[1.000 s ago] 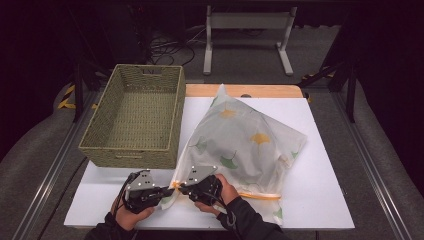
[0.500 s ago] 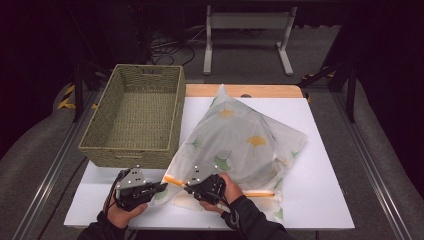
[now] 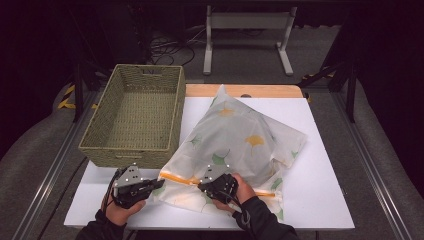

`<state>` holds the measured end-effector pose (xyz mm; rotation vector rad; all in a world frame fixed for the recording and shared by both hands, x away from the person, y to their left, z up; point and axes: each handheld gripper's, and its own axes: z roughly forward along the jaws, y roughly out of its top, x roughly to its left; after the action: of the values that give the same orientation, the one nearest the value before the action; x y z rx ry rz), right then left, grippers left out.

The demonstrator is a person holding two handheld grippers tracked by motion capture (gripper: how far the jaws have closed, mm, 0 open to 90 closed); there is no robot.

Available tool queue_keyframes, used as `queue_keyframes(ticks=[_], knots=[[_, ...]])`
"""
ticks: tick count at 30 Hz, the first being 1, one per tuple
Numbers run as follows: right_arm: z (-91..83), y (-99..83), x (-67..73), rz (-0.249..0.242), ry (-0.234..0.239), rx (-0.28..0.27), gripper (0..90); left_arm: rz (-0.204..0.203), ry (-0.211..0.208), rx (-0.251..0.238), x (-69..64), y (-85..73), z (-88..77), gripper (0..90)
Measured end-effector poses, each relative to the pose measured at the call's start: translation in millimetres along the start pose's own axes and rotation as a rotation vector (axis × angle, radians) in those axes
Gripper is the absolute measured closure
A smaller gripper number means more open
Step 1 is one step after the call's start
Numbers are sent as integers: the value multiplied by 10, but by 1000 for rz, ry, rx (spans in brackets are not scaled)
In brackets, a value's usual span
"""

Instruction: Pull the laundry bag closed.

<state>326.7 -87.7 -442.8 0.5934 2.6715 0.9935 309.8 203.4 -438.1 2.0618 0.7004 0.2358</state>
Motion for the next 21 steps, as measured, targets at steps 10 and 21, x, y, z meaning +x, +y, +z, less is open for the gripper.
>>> queue_keyframes(ticks=[10,21], knots=[[19,22,41,-3,27,-16,900,10,-42,-12,-40,3,-1,883],[43,47,62,57,9,-64,656,-2,-127,-25,-96,9,9,883]])
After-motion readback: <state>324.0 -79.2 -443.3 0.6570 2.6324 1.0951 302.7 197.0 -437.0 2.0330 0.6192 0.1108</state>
